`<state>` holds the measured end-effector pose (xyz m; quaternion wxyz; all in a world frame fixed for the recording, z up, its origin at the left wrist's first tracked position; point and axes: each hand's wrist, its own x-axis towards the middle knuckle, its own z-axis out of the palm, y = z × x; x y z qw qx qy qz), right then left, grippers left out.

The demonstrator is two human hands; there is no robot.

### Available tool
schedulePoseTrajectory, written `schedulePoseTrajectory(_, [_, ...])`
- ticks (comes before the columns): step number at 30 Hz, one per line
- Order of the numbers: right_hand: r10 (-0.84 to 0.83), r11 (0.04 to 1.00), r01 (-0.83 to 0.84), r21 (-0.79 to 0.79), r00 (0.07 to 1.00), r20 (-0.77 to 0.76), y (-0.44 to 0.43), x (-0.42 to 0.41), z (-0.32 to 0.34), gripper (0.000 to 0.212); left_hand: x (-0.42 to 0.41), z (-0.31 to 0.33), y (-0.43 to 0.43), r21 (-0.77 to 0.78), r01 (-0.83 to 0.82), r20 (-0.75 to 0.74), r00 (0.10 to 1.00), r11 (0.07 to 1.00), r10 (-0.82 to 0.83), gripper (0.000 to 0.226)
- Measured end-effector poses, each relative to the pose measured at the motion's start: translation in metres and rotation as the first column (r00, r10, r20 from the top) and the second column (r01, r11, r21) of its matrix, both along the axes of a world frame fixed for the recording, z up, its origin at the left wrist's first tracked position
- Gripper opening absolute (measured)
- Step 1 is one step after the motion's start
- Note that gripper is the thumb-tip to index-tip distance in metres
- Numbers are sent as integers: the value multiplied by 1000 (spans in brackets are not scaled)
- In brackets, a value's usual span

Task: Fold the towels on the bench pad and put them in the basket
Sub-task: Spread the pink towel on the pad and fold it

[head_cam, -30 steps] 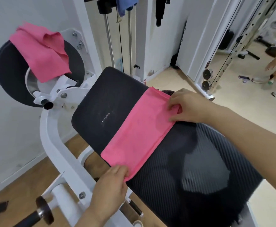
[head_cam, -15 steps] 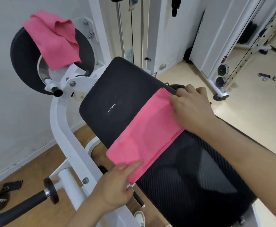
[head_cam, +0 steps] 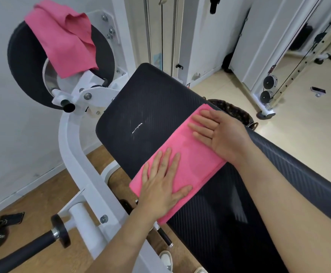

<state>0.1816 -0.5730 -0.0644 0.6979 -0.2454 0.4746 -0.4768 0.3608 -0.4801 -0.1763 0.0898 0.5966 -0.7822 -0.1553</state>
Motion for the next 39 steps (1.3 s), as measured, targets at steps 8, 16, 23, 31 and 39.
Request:
schedulePoseTrajectory(8, [-191, 793, -494, -357, 355, -915, 30, 38, -35, 45, 57, -8, 17, 26, -436, -370, 832, 900, 414, 36])
schedulePoseTrajectory(16, [-387, 708, -697, -117, -245, -889, 67, 59, -65, 53, 70, 11, 11, 456, -391, -506, 625, 799, 594, 17])
schedulePoseTrajectory(23, [-166, 797, -602, -48, -142, -976, 146, 115, -70, 84, 61, 55, 6, 723, -119, -678, 65, 680, 732, 23])
schedulePoseTrajectory(31, [-219, 823, -541, -171, -25, -975, 132, 101, -67, 40, 88, 54, 1, 72, -10, -244, 969, 997, 27, 63])
schedulePoseTrajectory(39, [-7, 740, -671, -35, 43, -999, 115, 60, -33, 9, 90, 68, -34, 137, 230, -413, 897, 964, -155, 15])
